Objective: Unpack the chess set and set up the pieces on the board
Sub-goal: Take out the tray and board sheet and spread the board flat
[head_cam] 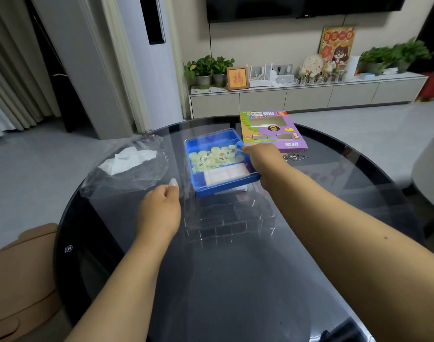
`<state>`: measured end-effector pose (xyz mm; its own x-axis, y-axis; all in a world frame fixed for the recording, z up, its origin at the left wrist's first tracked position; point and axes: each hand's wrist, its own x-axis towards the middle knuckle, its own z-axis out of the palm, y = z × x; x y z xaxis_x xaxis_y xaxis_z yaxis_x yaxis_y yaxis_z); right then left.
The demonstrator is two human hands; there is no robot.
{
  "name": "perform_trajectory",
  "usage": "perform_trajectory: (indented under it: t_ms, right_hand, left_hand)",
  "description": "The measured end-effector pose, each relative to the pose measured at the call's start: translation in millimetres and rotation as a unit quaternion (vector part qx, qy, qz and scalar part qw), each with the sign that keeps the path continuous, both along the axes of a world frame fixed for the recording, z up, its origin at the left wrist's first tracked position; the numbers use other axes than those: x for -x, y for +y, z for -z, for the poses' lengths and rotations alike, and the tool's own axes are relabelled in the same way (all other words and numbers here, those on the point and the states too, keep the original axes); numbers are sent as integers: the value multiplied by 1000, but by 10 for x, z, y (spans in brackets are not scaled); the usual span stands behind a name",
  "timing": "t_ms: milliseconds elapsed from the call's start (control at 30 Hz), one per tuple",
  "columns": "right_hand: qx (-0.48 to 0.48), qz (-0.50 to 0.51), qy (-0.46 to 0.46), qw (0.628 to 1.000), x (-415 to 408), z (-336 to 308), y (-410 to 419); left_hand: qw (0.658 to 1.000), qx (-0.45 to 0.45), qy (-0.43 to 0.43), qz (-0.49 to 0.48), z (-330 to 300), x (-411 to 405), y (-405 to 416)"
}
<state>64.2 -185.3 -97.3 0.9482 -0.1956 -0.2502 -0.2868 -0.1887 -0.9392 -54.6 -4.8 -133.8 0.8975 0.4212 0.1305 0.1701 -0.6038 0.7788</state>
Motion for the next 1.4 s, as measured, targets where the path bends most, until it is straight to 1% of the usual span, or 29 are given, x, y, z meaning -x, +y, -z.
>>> perform_trajectory:
  t_ms: [33,67,100,133,167,200,233,300,333,367,433,467,500,567,633,667,733,767,900,967,1000,1133,1267,1400]
  right_hand:
    - [-13,-9,5,1000,34,0,32]
    - [-20,-19,8,1000,69,16,64]
    - [-21,-29,8,999,105,21,103]
    - [-10,-40,3,999,134,36,140]
    - [10,-51,-2,999,153,40,172]
    - [27,-57,-10,998,165,37,193]
    - [28,-62,-21,997,172,31,196]
    - [4,-68,-48,997,149,31,146]
    - [16,-65,-69,995,110,35,105]
    - [54,-56,-89,993,51,56,62]
    - [194,-56,-109,973,-72,119,-1]
    - [281,-72,-101,952,-109,161,-7]
    - [361,-95,-92,923,-132,206,3]
    - [486,-138,-84,859,-127,293,62]
    - [563,-171,-89,804,-101,387,132]
    - [588,-186,-85,783,-93,417,157]
    - [617,-216,-61,754,-104,432,181]
    - [622,-227,-45,748,-117,422,186]
    - [622,-251,5,741,-163,373,224]
    - [631,-263,12,730,-159,380,256]
    - [631,-263,8,730,-162,391,268]
    - [620,-257,-16,741,-162,410,295]
    - [602,-277,-12,749,-154,372,310]
    - [586,-283,-11,759,-160,364,269]
  left_hand:
    - [995,101,-21,17,-17,-11,-22]
    - [973,226,-31,39,-40,-14,-64]
    - [938,340,-26,59,-50,-21,-107]
    - [900,429,-20,72,-62,-18,-148]
    - [871,485,-19,77,-61,-24,-163]
    - [853,515,-24,76,-71,-28,-170]
    - [843,533,-34,68,-69,-42,-154]
    - [819,570,-54,44,-61,-64,-94]
    - [806,588,-62,30,-56,-76,-46]
    - [794,604,-67,20,-48,-85,0]
    - [777,624,-75,10,-45,-81,54]
    - [771,632,-77,8,-38,-86,73]
    - [766,638,-77,5,-29,-89,85]
    - [762,644,-76,-3,-14,-93,88]
    - [765,640,-72,-13,5,-100,83]
    - [768,637,-71,-16,16,-104,80]
    - [769,635,-70,-15,37,-115,74]
    - [769,635,-70,-14,43,-118,68]
    - [771,633,-65,-10,58,-122,50]
    - [770,635,-62,-5,72,-117,41]
    - [769,636,-62,-2,80,-117,32]
    - [771,635,-58,2,95,-103,-23]
    - [779,624,-51,2,98,-92,-69]
    - [781,623,-51,6,100,-84,-95]
